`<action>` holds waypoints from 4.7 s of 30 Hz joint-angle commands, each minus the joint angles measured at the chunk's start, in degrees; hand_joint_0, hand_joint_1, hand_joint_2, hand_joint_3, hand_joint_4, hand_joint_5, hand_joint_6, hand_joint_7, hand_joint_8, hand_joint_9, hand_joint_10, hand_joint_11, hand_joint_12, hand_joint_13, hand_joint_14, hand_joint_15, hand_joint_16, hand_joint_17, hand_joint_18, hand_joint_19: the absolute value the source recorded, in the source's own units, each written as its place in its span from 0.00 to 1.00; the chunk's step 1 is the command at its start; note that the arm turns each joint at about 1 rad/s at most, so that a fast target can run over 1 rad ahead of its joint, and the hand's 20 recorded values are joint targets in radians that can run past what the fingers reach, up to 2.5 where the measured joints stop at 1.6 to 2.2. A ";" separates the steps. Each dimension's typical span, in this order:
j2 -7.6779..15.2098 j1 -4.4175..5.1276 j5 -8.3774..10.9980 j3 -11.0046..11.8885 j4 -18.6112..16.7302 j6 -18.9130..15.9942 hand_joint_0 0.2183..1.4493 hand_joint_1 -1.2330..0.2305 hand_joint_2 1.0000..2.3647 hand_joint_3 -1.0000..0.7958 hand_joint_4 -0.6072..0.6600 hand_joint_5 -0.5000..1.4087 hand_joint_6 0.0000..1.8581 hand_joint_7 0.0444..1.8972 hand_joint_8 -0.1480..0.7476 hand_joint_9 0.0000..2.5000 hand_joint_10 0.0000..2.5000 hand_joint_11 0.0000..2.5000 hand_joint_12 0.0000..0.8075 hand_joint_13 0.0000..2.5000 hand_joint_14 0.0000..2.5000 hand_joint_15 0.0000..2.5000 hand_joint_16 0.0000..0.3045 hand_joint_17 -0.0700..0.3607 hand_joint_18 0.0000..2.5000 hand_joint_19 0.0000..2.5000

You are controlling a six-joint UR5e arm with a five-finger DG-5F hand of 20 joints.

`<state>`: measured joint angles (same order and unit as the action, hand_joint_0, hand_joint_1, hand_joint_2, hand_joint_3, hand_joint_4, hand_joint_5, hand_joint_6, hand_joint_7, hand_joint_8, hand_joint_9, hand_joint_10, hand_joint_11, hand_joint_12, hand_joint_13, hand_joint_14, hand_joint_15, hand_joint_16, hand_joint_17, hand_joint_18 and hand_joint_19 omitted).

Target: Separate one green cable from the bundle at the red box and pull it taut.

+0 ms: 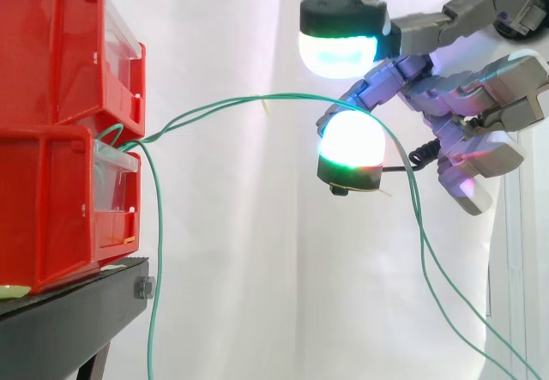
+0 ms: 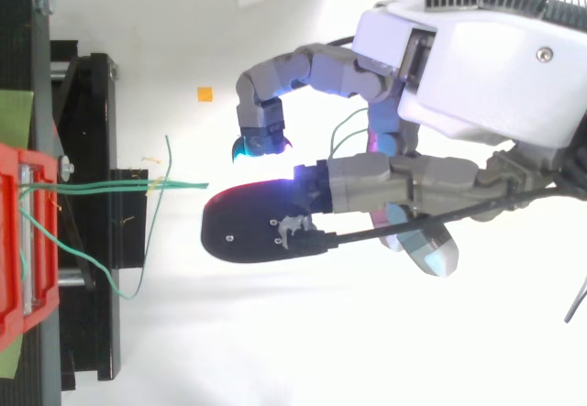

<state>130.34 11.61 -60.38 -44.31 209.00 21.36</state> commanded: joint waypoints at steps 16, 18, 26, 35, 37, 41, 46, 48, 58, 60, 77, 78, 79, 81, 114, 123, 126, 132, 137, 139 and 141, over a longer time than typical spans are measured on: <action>0.00 -0.18 0.00 -0.08 0.18 0.00 0.41 0.39 0.01 0.37 0.48 0.34 0.27 0.72 0.40 0.86 0.01 0.28 0.47 0.66 0.01 0.28 0.13 0.37 0.49 0.24; 0.00 -0.27 0.00 -0.08 0.18 0.00 0.40 0.38 0.01 0.40 0.47 0.34 0.27 0.72 0.40 0.86 0.01 0.28 0.47 0.65 0.01 0.28 0.13 0.37 0.49 0.24; 0.00 -0.27 -0.09 -0.08 0.18 0.00 0.36 0.31 0.01 0.42 0.49 0.34 0.28 0.72 0.41 0.86 0.01 0.26 0.48 0.66 0.01 0.27 0.16 0.41 0.49 0.21; 0.00 -0.36 -0.09 -0.08 0.18 0.00 0.17 0.58 0.00 0.28 0.52 0.34 0.28 0.72 0.42 0.87 0.01 0.24 0.50 0.67 0.01 0.26 0.19 0.46 0.52 0.19; 0.00 -0.36 -0.09 -0.08 0.09 0.00 0.17 0.66 0.00 0.28 0.53 0.34 0.28 0.73 0.42 0.87 0.01 0.25 0.51 0.67 0.01 0.26 0.19 0.46 0.52 0.20; 0.00 -0.36 0.00 -0.08 0.09 0.00 0.19 0.83 0.00 0.28 0.54 0.33 0.30 0.69 0.42 0.86 0.01 0.24 0.49 0.66 0.01 0.27 0.18 0.45 0.50 0.21; 0.00 -0.36 0.09 -0.25 0.00 0.00 0.29 0.69 0.00 0.30 0.53 0.33 0.32 0.62 0.40 0.85 0.01 0.27 0.46 0.64 0.01 0.28 0.15 0.41 0.46 0.24; 0.00 -0.36 0.09 -0.34 0.00 0.00 0.31 0.64 0.01 0.34 0.53 0.33 0.32 0.62 0.40 0.85 0.01 0.26 0.46 0.65 0.01 0.28 0.16 0.41 0.46 0.23; 0.00 -0.36 0.18 -0.43 -0.09 0.00 0.35 0.52 0.01 0.43 0.52 0.33 0.30 0.67 0.43 0.87 0.01 0.27 0.49 0.67 0.01 0.27 0.16 0.42 0.49 0.22; 0.00 -0.36 0.18 -0.52 -0.09 0.00 0.36 0.51 0.01 0.44 0.52 0.33 0.30 0.67 0.44 0.87 0.01 0.27 0.49 0.67 0.01 0.27 0.16 0.42 0.50 0.21; 0.00 -0.36 0.00 -0.52 -0.35 0.00 0.34 0.49 0.01 0.36 0.50 0.33 0.31 0.64 0.43 0.86 0.01 0.28 0.46 0.65 0.01 0.28 0.14 0.39 0.46 0.24; 0.00 -0.36 0.00 -0.52 -0.35 0.00 0.33 0.51 0.01 0.33 0.50 0.33 0.32 0.64 0.42 0.86 0.01 0.29 0.46 0.65 0.01 0.28 0.14 0.39 0.46 0.24; 0.00 -0.36 0.00 -0.52 -0.35 0.00 0.30 0.55 0.00 0.28 0.50 0.33 0.32 0.63 0.42 0.86 0.01 0.28 0.46 0.65 0.01 0.28 0.14 0.39 0.46 0.24; 0.00 -0.36 0.00 -0.52 -0.35 0.00 0.26 0.61 0.00 0.28 0.51 0.33 0.31 0.64 0.43 0.86 0.01 0.28 0.47 0.65 0.01 0.28 0.15 0.40 0.47 0.23; 0.00 -0.36 0.00 -1.04 -0.35 -0.18 0.34 0.40 0.01 0.43 0.55 0.32 0.34 0.59 0.44 0.84 0.01 0.27 0.48 0.65 0.01 0.27 0.17 0.44 0.47 0.21; 0.00 -0.36 0.09 -1.04 -0.61 -0.18 0.37 0.37 0.01 0.46 0.55 0.32 0.33 0.63 0.42 0.83 0.01 0.28 0.48 0.63 0.01 0.27 0.15 0.40 0.45 0.22; 0.00 -0.45 0.18 -1.04 -0.61 -0.18 0.37 0.37 0.01 0.46 0.55 0.32 0.32 0.63 0.42 0.83 0.01 0.28 0.47 0.63 0.01 0.27 0.15 0.40 0.45 0.22; 0.00 -0.36 0.18 -1.04 -0.97 -0.18 0.36 0.37 0.01 0.45 0.56 0.32 0.33 0.62 0.41 0.83 0.01 0.28 0.47 0.63 0.01 0.27 0.15 0.39 0.45 0.22; 0.00 -0.36 0.00 -1.04 -0.97 -0.18 0.38 0.35 0.01 0.45 0.56 0.32 0.32 0.64 0.41 0.82 0.01 0.28 0.47 0.63 0.01 0.27 0.14 0.38 0.45 0.22; 0.00 -0.36 0.26 -1.04 -1.05 -0.53 0.38 0.34 0.01 0.44 0.56 0.32 0.32 0.64 0.40 0.81 0.01 0.28 0.47 0.62 0.01 0.27 0.13 0.38 0.44 0.22; 0.00 -0.36 0.18 -1.04 -0.97 -1.93 0.38 0.33 0.01 0.44 0.56 0.32 0.31 0.65 0.40 0.81 0.01 0.28 0.46 0.62 0.01 0.27 0.13 0.37 0.44 0.23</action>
<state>130.34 11.25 -60.22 -45.36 208.03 20.68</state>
